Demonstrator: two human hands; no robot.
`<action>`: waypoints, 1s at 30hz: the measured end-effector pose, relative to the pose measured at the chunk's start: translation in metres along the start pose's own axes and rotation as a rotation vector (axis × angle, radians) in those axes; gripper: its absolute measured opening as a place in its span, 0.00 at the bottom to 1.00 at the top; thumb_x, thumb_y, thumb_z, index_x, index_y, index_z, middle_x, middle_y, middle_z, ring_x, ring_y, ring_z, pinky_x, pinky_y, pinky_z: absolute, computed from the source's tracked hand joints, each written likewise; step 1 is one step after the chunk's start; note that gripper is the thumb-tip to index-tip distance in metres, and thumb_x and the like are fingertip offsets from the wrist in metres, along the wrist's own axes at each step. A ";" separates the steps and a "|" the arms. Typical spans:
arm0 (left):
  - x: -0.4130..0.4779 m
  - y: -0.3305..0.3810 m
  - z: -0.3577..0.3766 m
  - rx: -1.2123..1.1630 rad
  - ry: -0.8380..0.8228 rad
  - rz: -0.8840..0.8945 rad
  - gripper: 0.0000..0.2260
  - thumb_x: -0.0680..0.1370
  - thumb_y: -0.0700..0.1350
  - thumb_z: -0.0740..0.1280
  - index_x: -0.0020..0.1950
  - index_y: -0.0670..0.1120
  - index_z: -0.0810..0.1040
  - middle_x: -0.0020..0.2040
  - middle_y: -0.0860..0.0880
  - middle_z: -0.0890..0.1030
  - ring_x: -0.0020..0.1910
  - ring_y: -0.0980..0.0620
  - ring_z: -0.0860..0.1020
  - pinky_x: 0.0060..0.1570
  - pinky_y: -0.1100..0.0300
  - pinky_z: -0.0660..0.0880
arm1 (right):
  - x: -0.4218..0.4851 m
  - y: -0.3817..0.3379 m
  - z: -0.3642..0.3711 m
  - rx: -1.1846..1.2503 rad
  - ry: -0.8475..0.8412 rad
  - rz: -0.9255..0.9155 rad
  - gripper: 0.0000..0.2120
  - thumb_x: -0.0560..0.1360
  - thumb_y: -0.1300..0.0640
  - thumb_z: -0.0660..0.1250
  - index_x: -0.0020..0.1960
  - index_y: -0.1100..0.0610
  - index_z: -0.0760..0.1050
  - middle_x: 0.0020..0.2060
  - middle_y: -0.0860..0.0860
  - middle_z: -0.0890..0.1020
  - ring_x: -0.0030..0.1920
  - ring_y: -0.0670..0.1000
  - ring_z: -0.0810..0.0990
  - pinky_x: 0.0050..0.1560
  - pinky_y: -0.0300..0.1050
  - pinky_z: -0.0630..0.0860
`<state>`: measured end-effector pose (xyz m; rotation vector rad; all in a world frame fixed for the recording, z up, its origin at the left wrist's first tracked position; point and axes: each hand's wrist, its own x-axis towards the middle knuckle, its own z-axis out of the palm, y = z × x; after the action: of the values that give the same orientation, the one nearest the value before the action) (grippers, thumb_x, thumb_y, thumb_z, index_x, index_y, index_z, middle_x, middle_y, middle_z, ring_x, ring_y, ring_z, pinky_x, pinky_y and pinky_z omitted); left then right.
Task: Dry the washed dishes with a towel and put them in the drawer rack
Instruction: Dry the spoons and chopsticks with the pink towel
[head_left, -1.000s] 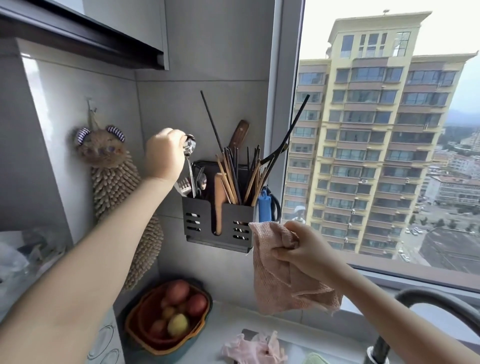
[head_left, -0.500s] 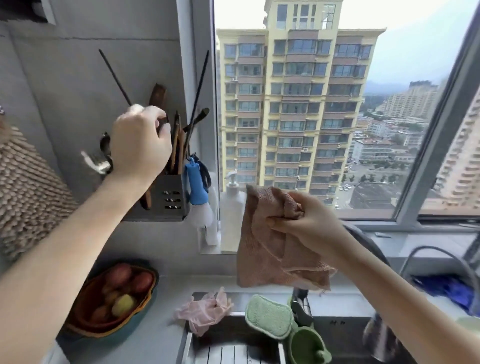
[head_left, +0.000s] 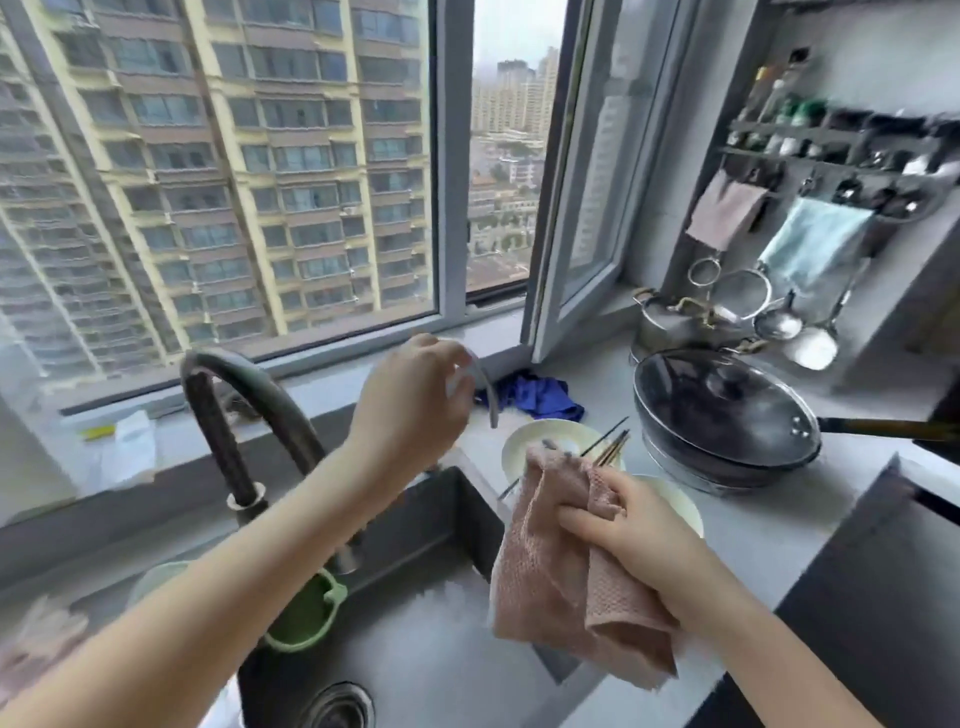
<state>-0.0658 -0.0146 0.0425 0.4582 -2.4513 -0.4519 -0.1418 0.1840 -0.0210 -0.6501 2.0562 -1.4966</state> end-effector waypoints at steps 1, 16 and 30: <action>0.008 0.010 0.025 0.014 -0.067 -0.023 0.07 0.76 0.42 0.65 0.49 0.44 0.82 0.49 0.46 0.81 0.46 0.44 0.79 0.44 0.57 0.74 | 0.003 0.012 -0.020 -0.001 0.063 0.022 0.12 0.72 0.63 0.72 0.53 0.54 0.77 0.40 0.47 0.86 0.40 0.42 0.84 0.36 0.30 0.74; 0.056 -0.033 0.298 0.331 -0.612 -0.333 0.08 0.77 0.42 0.63 0.52 0.39 0.77 0.52 0.42 0.81 0.52 0.42 0.78 0.44 0.55 0.72 | 0.085 0.074 -0.147 0.094 0.214 0.085 0.08 0.72 0.65 0.71 0.49 0.55 0.78 0.36 0.45 0.85 0.38 0.43 0.84 0.36 0.35 0.76; 0.064 -0.030 0.311 0.230 -0.498 -0.413 0.08 0.74 0.33 0.58 0.46 0.41 0.76 0.45 0.43 0.79 0.43 0.44 0.76 0.37 0.56 0.68 | 0.099 0.076 -0.161 0.144 0.219 0.059 0.07 0.72 0.64 0.71 0.49 0.56 0.78 0.41 0.52 0.86 0.44 0.52 0.85 0.50 0.55 0.80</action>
<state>-0.2980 -0.0028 -0.1754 1.0715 -2.9055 -0.4988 -0.3274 0.2565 -0.0640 -0.3805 2.0801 -1.7277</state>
